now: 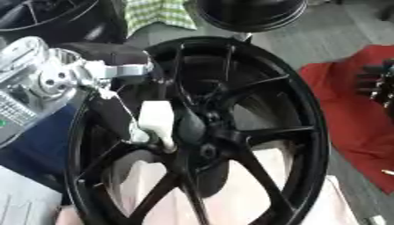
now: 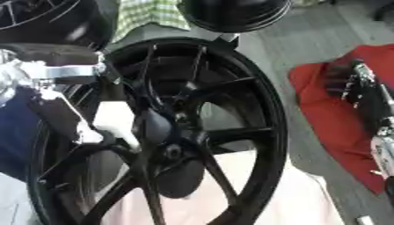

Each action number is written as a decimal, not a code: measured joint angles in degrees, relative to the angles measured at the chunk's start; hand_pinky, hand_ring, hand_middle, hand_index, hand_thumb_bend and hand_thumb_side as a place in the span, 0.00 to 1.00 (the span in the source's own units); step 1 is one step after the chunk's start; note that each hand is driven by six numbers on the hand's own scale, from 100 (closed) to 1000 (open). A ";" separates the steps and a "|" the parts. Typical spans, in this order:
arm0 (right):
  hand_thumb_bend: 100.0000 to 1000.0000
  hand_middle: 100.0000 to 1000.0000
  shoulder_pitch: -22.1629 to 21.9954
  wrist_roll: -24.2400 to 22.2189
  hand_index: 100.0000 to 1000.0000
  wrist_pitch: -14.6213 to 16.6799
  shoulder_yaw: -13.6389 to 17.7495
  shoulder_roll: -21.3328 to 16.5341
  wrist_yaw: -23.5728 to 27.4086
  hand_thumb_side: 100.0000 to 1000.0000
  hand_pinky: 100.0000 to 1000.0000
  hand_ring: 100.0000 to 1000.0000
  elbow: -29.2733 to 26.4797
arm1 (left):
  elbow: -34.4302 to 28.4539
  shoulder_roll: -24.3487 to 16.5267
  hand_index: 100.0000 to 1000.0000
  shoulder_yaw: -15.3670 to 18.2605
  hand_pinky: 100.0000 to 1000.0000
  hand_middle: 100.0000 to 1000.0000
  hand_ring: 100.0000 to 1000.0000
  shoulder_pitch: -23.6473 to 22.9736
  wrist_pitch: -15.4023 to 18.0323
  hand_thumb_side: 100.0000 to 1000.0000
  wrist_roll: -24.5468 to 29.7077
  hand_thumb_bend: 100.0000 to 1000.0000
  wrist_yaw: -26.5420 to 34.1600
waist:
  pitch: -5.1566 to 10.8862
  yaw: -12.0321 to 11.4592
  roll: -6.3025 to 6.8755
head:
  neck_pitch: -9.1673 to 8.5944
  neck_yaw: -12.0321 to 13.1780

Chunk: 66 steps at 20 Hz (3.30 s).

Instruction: Pull the pin out of the wheel hub.

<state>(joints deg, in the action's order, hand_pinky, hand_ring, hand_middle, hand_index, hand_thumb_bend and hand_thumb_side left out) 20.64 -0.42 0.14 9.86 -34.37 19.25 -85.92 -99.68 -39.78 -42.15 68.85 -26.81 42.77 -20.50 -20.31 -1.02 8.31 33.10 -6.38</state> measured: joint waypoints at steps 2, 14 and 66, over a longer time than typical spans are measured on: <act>0.00 0.64 0.00 0.01 0.73 -0.01 0.00 0.00 0.00 0.90 0.75 0.69 0.00 | -0.05 0.00 0.38 0.07 0.68 0.35 0.53 -0.01 -0.01 0.00 -0.01 0.31 0.12 | 0.00 -0.09 -0.02 | 0.00 0.04; 0.00 0.64 -0.01 0.04 0.73 0.03 0.03 0.00 0.00 0.89 0.75 0.69 0.01 | -3.56 -3.01 0.34 6.27 0.65 0.30 0.49 -1.08 -2.25 0.00 -2.24 0.36 3.32 | 0.01 -0.15 -0.35 | 0.07 0.10; 0.00 0.64 0.12 3.44 0.73 2.49 3.87 -0.12 0.62 0.83 0.75 0.68 -1.03 | -7.07 -5.11 0.60 47.26 0.58 0.46 0.58 -45.34 12.01 0.28 -61.28 0.56 43.27 | -0.50 -1.11 -5.58 | 2.10 -0.04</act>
<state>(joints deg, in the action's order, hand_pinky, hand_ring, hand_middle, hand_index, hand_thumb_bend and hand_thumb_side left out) 20.76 3.02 2.63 13.73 -34.50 19.87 -86.95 -106.75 -44.89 5.11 23.51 -14.80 -18.50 22.78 -20.82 -2.13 2.72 35.20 -6.42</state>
